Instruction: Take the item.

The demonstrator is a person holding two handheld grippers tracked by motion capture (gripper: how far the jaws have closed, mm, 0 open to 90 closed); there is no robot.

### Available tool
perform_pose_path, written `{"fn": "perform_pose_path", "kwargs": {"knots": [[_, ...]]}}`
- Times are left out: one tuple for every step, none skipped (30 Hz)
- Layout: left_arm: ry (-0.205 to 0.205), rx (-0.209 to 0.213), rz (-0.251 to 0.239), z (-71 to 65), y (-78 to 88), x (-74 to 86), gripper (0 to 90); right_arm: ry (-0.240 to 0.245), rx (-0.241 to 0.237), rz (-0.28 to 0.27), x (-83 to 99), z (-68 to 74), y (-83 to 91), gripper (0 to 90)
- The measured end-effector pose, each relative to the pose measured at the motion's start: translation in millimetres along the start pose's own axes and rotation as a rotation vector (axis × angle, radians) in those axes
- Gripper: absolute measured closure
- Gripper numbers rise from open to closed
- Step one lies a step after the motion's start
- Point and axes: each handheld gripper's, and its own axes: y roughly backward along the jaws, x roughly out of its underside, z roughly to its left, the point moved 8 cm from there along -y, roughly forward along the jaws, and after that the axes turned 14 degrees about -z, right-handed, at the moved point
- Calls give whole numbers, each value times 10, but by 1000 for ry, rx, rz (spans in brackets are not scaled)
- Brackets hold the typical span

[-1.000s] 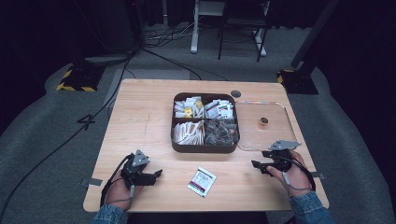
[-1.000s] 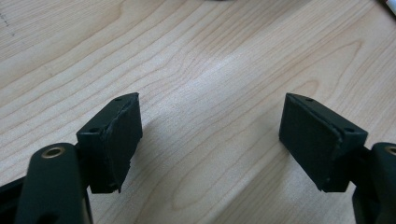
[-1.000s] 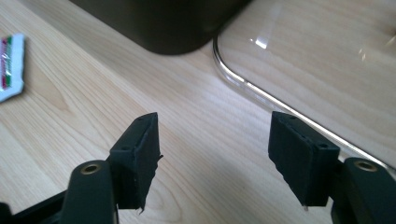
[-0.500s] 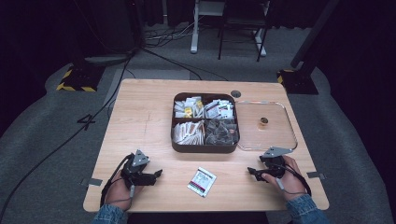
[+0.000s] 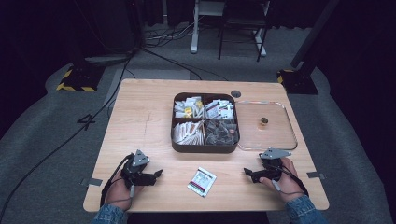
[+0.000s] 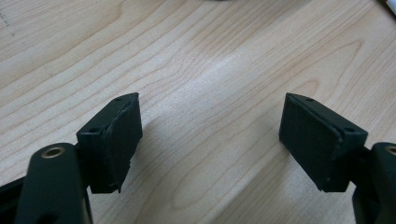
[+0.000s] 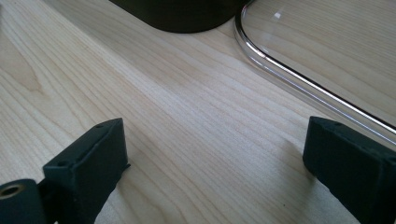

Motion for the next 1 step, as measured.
{"fn": "perform_pose_path", "kwargs": {"knots": [[0, 0, 0, 0, 0, 0, 221, 0, 0, 0, 0, 0, 0, 61]]}}
